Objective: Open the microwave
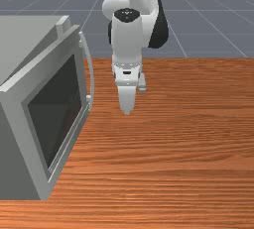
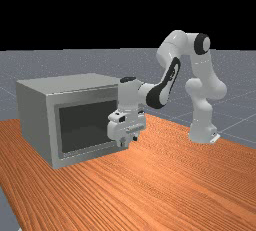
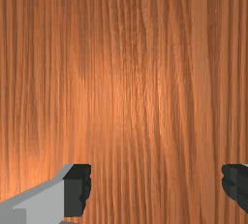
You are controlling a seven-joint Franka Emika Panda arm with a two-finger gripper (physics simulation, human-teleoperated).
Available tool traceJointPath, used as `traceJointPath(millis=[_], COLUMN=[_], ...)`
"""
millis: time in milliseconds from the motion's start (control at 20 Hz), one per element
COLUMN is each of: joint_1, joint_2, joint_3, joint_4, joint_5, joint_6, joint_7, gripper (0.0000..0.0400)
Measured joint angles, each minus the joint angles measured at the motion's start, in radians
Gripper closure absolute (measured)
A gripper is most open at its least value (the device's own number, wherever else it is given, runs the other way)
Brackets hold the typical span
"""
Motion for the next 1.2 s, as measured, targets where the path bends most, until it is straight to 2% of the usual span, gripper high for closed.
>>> traceJointPath(millis=[50,100,200,250,300,350,450,550,650,900,1200], joint_1=[0.0,0.002,0.004,0.011,0.005,-0.006,-0.013,-0.003,-0.001,-0.003,-0.017], joint_2=[0.0,-0.003,-0.009,-0.096,-0.2,-0.275,-0.345,-0.361,-0.367,-0.401,-0.498], joint_3=[0.0,-0.003,-0.007,-0.039,-0.072,-0.098,-0.121,-0.128,-0.133,-0.144,-0.163], joint_4=[0.0,-0.001,0.0,-0.039,-0.028,-0.011,-0.005,-0.006,-0.007,-0.014,0.036], joint_5=[0.0,0.002,0.004,-0.003,0.001,0.008,0.025,0.045,0.056,0.066,0.062], joint_6=[0.0,-0.006,-0.011,-0.156,-0.275,-0.346,-0.408,-0.434,-0.443,-0.452,-0.515], joint_7=[0.0,0.019,0.037,0.226,0.418,0.623,1.067,1.379,1.492,1.557,1.587], gripper=[0.0151,0.0092,0.0034,0.0175,0.0262,0.0315,0.0368,0.0388,0.0396,0.04,0.04])
